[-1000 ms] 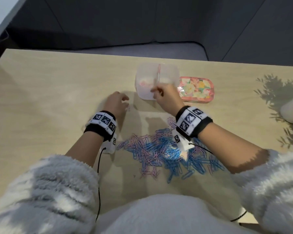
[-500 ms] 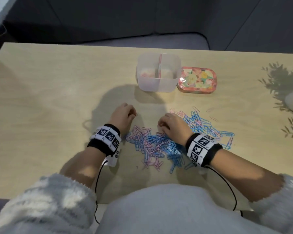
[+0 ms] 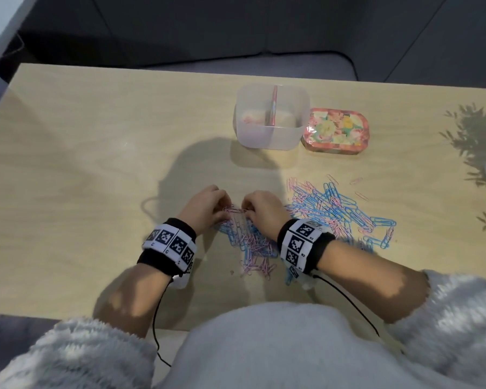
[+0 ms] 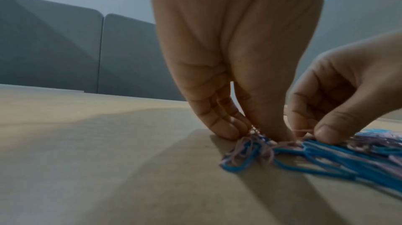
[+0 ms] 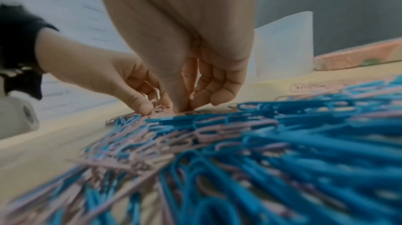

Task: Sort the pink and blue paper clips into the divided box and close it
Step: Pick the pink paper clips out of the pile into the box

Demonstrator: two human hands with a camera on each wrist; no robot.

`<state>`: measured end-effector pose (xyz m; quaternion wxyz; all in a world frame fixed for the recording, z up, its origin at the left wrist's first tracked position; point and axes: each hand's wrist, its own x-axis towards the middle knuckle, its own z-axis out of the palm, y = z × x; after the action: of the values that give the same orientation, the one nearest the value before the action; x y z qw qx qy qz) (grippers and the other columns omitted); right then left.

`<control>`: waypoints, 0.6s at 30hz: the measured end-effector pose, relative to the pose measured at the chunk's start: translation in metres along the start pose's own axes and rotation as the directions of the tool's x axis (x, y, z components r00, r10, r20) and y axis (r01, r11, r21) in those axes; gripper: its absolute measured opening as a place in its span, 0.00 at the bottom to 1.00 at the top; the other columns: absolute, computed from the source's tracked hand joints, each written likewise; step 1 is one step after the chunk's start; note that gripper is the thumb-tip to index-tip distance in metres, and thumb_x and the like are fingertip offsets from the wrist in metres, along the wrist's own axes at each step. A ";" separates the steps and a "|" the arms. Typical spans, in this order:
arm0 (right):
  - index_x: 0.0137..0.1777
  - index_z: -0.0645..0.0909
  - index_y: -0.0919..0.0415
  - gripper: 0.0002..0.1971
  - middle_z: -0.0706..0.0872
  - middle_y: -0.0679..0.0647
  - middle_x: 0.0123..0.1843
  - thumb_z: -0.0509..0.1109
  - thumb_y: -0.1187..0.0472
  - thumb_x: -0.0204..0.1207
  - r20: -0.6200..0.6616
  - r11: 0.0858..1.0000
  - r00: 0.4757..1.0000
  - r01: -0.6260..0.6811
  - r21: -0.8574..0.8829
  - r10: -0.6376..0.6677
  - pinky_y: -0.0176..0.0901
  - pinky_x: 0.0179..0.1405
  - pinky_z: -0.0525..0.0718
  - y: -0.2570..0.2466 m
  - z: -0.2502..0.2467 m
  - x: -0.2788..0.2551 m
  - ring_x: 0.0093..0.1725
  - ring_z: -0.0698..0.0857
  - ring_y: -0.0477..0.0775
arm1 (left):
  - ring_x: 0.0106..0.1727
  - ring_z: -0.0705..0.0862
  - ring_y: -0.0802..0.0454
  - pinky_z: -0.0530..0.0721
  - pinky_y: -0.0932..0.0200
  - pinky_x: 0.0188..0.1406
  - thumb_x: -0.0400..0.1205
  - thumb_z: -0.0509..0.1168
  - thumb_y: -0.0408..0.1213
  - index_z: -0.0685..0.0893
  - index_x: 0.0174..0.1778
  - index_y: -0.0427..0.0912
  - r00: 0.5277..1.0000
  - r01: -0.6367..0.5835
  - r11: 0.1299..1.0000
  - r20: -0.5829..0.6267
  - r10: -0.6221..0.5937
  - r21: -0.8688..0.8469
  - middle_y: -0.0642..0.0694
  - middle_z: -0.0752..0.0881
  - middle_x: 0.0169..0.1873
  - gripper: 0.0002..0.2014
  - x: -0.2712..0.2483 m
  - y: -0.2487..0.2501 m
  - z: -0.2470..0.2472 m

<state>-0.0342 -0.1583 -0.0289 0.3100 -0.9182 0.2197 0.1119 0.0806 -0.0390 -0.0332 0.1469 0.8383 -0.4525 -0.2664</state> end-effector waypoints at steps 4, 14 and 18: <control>0.48 0.83 0.66 0.07 0.82 0.64 0.54 0.65 0.72 0.74 0.006 0.999 0.999 -0.036 0.003 0.036 0.52 0.55 0.79 0.007 -0.002 0.001 0.56 0.80 0.63 | 0.51 0.81 0.43 0.76 0.54 0.50 0.75 0.71 0.37 0.82 0.50 0.36 1.000 -0.015 1.000 0.000 0.015 0.021 0.40 0.80 0.52 0.11 0.000 0.003 0.001; 0.54 0.83 0.64 0.11 0.83 0.59 0.50 0.61 0.70 0.76 -0.076 0.979 0.996 -0.039 0.201 0.056 0.39 0.45 0.71 0.022 -0.024 0.005 0.43 0.77 0.51 | 0.39 0.82 0.52 0.78 0.64 0.38 0.77 0.69 0.35 0.84 0.42 0.39 0.980 0.082 0.945 -0.145 -0.134 -0.318 0.45 0.86 0.39 0.03 0.005 -0.003 -0.007; 0.54 0.83 0.64 0.11 0.83 0.60 0.56 0.61 0.67 0.77 0.039 0.998 0.999 0.028 0.052 -0.030 0.44 0.52 0.75 0.005 -0.014 0.007 0.52 0.80 0.57 | 0.36 0.79 0.63 0.76 0.69 0.37 0.80 0.66 0.35 0.87 0.48 0.37 0.975 0.122 0.883 -0.111 -0.191 -0.453 0.46 0.85 0.39 0.07 0.003 -0.012 -0.014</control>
<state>-0.0297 -0.1731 -0.0231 0.3393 -0.9107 0.2030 0.1199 0.0982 -0.0354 -0.0283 0.3458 0.8345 -0.2980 -0.3087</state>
